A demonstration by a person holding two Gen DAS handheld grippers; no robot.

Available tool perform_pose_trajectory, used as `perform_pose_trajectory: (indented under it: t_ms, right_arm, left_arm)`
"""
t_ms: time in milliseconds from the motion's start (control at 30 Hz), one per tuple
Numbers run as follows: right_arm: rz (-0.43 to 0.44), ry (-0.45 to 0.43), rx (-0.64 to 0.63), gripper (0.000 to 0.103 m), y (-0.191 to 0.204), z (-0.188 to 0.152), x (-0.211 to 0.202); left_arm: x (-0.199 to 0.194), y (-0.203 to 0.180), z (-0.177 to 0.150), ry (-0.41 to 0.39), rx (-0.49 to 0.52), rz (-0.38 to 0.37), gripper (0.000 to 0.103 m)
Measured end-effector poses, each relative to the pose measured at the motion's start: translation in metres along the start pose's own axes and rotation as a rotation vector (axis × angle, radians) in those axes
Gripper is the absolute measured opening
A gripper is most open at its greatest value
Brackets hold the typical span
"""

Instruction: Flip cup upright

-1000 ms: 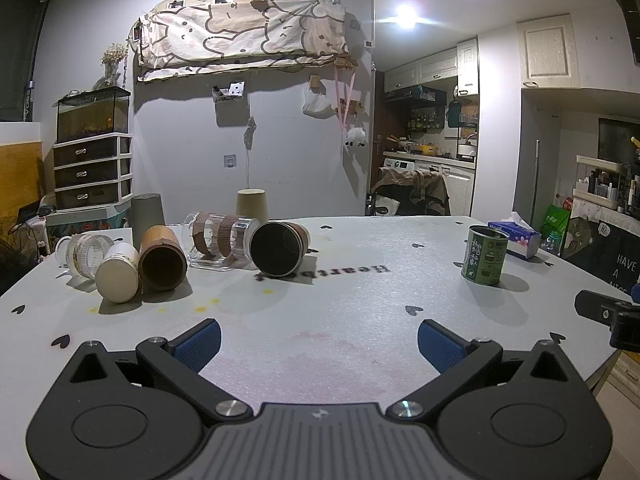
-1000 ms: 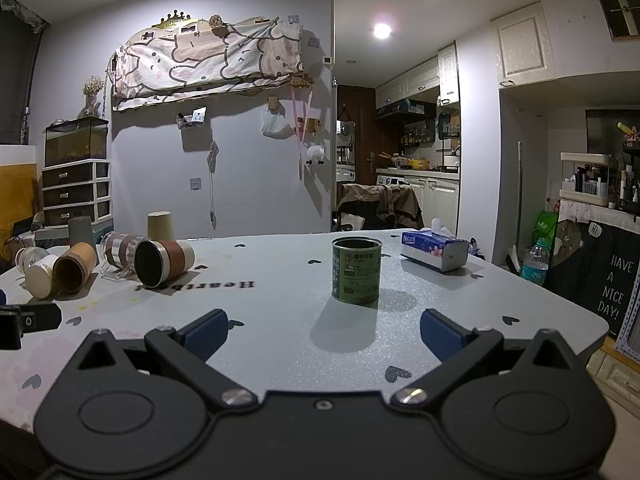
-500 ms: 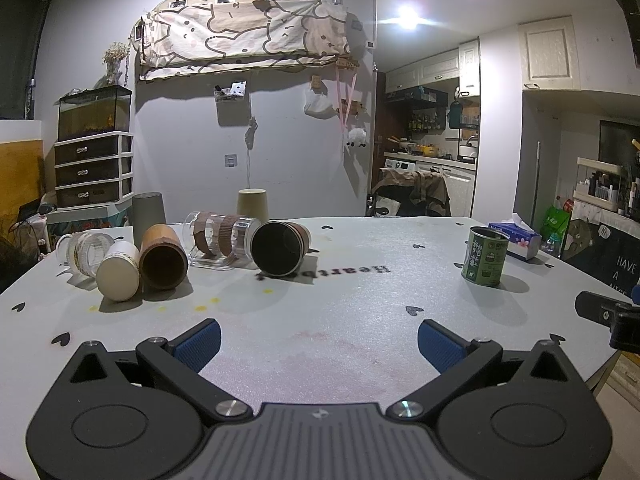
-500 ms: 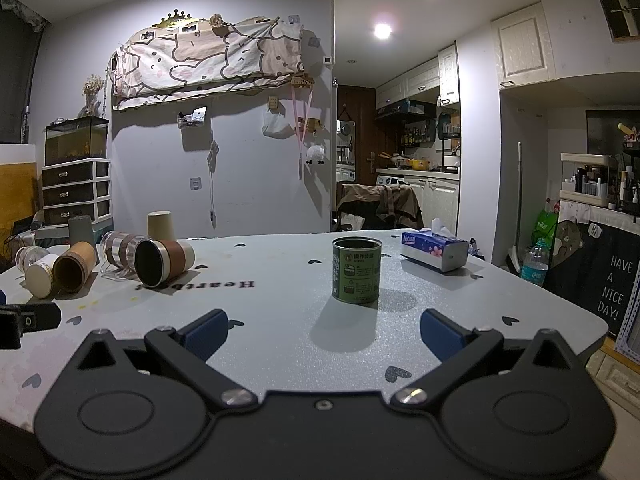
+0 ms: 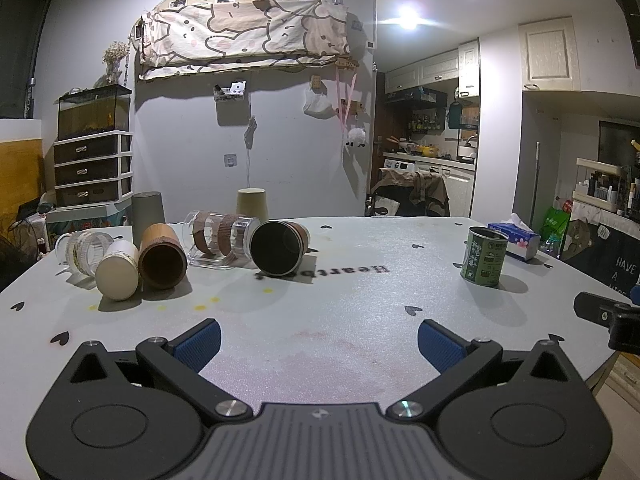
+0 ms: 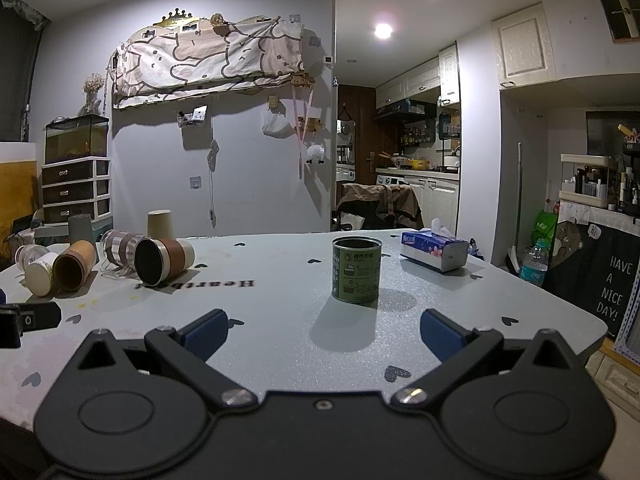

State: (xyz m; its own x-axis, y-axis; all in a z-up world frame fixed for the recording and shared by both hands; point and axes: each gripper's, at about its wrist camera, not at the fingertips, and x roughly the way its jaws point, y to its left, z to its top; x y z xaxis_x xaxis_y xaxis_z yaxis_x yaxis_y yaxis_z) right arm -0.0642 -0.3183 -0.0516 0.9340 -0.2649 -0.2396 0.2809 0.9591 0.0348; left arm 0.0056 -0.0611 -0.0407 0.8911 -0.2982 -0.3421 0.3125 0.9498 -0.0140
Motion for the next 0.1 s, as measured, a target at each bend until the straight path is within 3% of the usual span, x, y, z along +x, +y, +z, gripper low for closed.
perform_pose_trajectory:
  t_ms: [100]
  right_arm:
    - [0.001,0.001,-0.001,0.103,0.0005,-0.0008,-0.0003]
  left_arm:
    - [-0.0004,-0.0005,-0.0003,0.0,0.0,0.0,0.103]
